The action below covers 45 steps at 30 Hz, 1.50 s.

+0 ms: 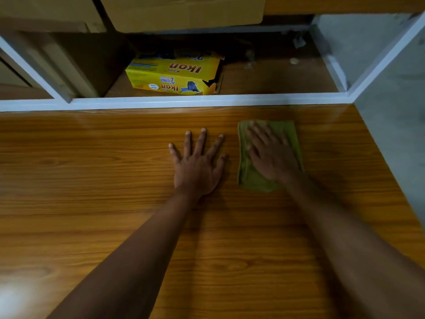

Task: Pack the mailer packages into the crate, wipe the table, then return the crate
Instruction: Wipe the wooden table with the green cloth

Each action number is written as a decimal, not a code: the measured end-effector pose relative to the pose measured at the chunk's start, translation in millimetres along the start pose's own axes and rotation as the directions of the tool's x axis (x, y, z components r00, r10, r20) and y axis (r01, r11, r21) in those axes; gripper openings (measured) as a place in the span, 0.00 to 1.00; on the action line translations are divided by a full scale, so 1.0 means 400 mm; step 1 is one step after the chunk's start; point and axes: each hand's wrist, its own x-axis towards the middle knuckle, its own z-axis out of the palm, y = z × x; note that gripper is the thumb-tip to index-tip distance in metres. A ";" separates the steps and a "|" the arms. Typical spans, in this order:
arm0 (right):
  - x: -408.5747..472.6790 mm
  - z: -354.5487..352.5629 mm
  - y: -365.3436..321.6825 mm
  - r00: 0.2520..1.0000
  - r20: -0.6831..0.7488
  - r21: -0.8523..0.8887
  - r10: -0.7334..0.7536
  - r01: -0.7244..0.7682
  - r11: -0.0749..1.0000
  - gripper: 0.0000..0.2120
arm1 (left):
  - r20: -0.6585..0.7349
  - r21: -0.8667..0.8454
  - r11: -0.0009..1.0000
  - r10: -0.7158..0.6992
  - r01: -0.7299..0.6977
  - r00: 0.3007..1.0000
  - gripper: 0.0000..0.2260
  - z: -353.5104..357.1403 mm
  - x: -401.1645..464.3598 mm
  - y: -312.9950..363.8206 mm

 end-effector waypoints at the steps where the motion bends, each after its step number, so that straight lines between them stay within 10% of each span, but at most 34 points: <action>1: -0.053 0.005 -0.008 0.999 0.007 -0.004 -0.033 0.033 0.999 0.30 | 0.009 0.005 1.000 -0.003 0.003 1.000 0.28 -0.002 0.001 0.001; 14: -0.101 -0.006 0.105 0.998 -0.007 0.042 -0.067 0.067 0.997 0.30 | 0.052 -0.003 0.982 -0.190 0.190 0.980 0.27 0.000 -0.030 0.106; 45: -0.049 -0.041 0.331 0.993 0.006 0.015 -0.116 0.116 0.993 0.32 | 0.027 0.005 0.994 -0.109 0.109 0.994 0.27 0.055 0.113 0.320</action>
